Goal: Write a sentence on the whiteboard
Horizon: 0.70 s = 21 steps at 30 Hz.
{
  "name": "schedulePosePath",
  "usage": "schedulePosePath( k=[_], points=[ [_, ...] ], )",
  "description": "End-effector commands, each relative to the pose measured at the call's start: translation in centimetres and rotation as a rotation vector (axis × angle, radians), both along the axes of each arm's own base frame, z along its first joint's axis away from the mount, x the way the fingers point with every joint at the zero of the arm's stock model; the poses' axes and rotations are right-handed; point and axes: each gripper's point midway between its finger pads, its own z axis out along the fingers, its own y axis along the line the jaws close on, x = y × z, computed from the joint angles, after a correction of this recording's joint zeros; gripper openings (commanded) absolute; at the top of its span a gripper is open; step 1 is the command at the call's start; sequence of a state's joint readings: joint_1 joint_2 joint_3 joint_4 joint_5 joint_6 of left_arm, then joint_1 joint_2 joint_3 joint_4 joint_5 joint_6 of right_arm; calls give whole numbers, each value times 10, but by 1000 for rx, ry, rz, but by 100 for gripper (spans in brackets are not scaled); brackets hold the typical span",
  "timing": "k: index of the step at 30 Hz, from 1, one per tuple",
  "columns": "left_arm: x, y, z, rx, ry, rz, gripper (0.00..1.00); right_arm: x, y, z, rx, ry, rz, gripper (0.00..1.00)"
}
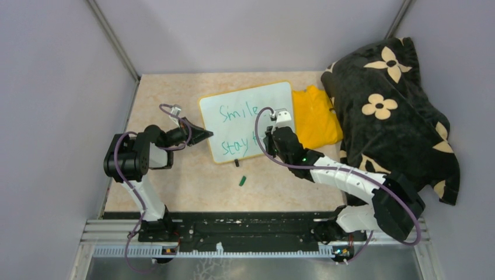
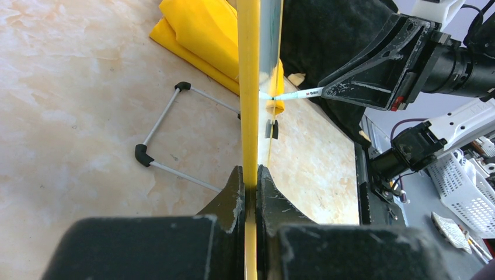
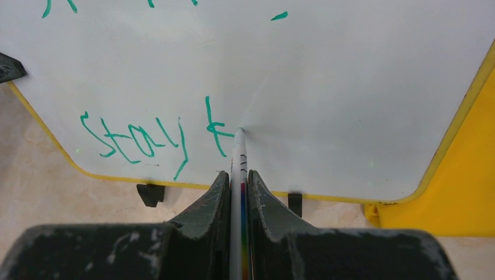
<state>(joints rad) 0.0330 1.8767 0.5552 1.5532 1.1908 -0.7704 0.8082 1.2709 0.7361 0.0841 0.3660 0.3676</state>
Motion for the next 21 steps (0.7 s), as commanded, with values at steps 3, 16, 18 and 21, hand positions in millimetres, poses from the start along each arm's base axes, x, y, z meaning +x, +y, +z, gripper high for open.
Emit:
schedulePosePath(
  k=[3,16,18,21],
  points=[
    [-2,-7,2,23,-120,-29,0,13,1,14,29,-27,-34,0],
    [-2,-6,2,24,-120,-28,0,-2,-9,-10,19,27,-31,0],
    [-2,-6,2,24,-120,-28,0,-4,-10,-12,18,31,-31,0],
    [-2,-6,2,23,-118,-29,0,-5,-11,-12,19,32,-28,0]
  ],
)
